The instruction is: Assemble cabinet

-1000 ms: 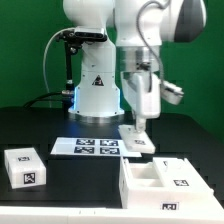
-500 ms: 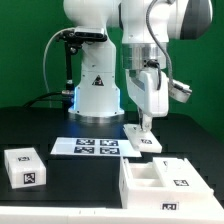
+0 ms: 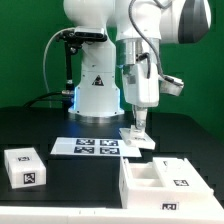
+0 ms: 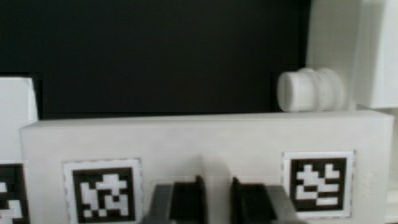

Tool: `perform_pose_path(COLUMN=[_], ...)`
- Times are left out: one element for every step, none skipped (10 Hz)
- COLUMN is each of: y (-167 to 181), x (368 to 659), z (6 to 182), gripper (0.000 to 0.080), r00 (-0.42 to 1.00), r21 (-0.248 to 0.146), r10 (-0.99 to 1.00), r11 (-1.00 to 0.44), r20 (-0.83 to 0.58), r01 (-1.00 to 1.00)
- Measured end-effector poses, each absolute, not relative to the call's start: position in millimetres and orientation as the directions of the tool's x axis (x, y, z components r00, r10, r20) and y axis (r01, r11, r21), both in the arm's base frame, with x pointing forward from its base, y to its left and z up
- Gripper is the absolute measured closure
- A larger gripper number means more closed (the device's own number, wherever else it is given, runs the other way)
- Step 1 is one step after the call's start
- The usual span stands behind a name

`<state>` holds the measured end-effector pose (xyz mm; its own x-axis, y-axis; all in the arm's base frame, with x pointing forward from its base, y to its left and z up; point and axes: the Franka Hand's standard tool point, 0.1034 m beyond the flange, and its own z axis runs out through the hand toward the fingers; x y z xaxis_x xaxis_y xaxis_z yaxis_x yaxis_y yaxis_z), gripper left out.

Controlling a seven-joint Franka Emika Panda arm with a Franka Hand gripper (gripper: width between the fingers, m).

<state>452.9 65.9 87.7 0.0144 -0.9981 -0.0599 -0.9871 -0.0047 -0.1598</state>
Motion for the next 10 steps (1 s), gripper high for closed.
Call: perform_pose_path(y=[66, 66, 65, 56, 55, 57, 58, 58, 56, 54], x=[453, 453, 453, 455, 453, 453, 454, 453, 453, 452], z=[87.5, 87.1, 86.8, 90.0, 95.4, 101.3, 106.2, 106.0, 104.0, 101.4], gripper=[0.0741, 0.0741, 0.0741, 0.0741, 0.0741, 0.0741, 0.0741, 0.0741, 0.0741, 0.0741], r00=[0.016, 0.017, 0.022, 0.028, 0.018, 0.013, 0.014, 0.025, 0.028, 0.032], r21=[-0.160, -0.159, -0.161, -0.206, -0.235, -0.253, -0.268, -0.266, -0.265, -0.261], r10=[-0.998, -0.998, -0.998, -0.999, -0.998, -0.998, -0.997, -0.997, -0.997, -0.997], r11=[-0.006, -0.007, -0.012, -0.019, -0.005, 0.005, 0.007, -0.003, -0.009, -0.014], r20=[-0.059, -0.058, -0.056, -0.044, -0.054, -0.069, -0.077, -0.078, -0.070, -0.064], r01=[-0.987, -0.987, -0.987, -0.978, -0.972, -0.967, -0.964, -0.964, -0.964, -0.965])
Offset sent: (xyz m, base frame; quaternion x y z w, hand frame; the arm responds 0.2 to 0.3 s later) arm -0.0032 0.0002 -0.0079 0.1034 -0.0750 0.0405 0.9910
